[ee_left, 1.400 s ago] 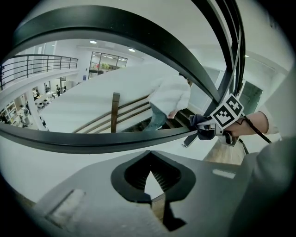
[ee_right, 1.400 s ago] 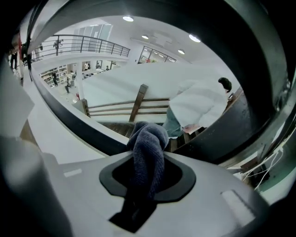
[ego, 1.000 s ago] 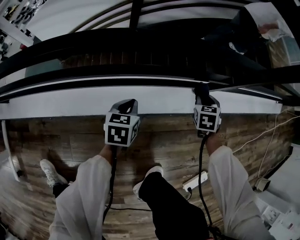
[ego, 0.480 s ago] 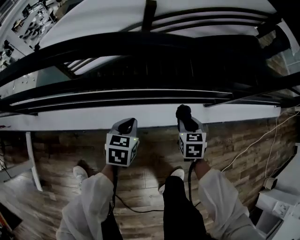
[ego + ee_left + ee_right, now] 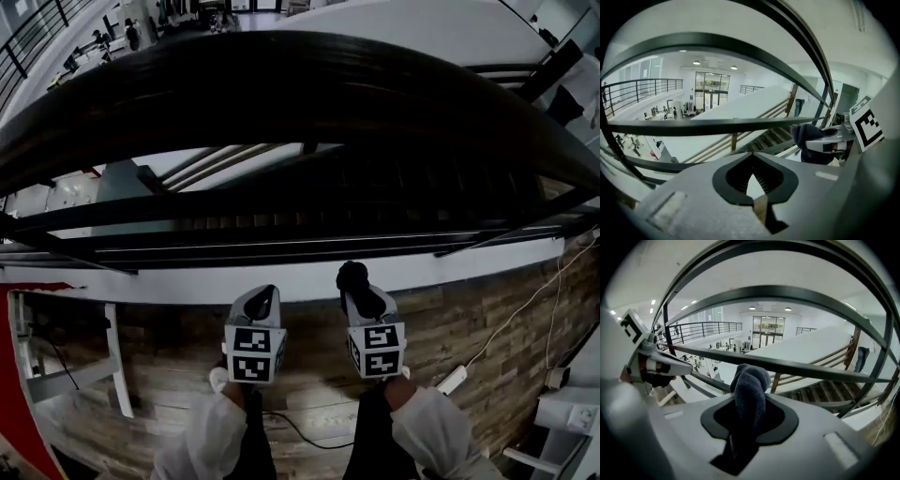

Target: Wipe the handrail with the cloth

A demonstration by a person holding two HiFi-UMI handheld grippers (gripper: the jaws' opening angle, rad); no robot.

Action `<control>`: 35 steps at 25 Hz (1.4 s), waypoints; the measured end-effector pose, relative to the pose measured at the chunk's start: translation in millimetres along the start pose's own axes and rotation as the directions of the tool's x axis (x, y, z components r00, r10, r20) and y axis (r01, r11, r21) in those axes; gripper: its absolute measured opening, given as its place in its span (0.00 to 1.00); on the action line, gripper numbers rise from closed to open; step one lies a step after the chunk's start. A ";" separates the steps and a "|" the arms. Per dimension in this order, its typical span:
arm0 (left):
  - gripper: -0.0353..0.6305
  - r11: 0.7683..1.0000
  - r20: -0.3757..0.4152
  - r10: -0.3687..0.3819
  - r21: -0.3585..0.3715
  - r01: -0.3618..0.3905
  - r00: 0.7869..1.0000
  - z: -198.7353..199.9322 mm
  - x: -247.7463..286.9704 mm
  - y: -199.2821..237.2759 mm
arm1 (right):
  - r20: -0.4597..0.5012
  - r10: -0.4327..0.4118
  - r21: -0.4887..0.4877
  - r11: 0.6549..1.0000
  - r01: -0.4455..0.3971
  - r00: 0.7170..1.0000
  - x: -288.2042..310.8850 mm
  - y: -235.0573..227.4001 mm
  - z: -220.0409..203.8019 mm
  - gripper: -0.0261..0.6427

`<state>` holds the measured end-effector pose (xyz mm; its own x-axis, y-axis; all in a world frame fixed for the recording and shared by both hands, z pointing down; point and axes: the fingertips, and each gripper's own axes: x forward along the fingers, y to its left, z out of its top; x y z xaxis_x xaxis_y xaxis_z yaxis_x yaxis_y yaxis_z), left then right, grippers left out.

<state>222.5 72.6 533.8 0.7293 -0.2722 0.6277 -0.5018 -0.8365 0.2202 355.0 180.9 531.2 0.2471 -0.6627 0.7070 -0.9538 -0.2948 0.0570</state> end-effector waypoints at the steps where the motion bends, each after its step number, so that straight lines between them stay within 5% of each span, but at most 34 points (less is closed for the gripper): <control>1: 0.06 1.000 0.018 0.001 0.018 -0.001 1.000 11.8 -11.1 11.7 | 0.020 -0.004 0.009 1.000 0.004 1.000 -5.7 13.0 13.7 0.18; 9: 0.06 0.990 0.129 -0.065 0.137 0.047 0.990 89.8 -134.0 66.3 | 0.162 -0.021 0.081 0.997 0.008 0.987 -87.7 119.3 121.3 0.18; 17: 0.06 0.989 0.197 -0.090 0.135 0.064 0.976 147.5 -224.3 74.2 | 0.231 0.013 0.087 0.996 -0.034 0.973 -162.6 181.6 205.3 0.18; 28: 0.06 0.981 0.322 -0.082 0.190 0.020 0.943 179.8 -309.6 -43.4 | 0.376 0.045 0.046 0.997 -0.067 0.926 -303.2 149.9 210.4 0.18; 35: 0.06 0.991 0.340 0.008 0.123 -0.053 0.940 165.2 -368.5 -149.8 | 0.455 0.106 0.050 0.988 -0.144 0.884 -408.8 97.8 179.7 0.18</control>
<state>105.8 219.6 146.1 0.8401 -0.4245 0.3377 -0.4787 -0.8730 0.0934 191.4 299.3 121.2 0.1952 -0.9302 0.3108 -0.9698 -0.2303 -0.0801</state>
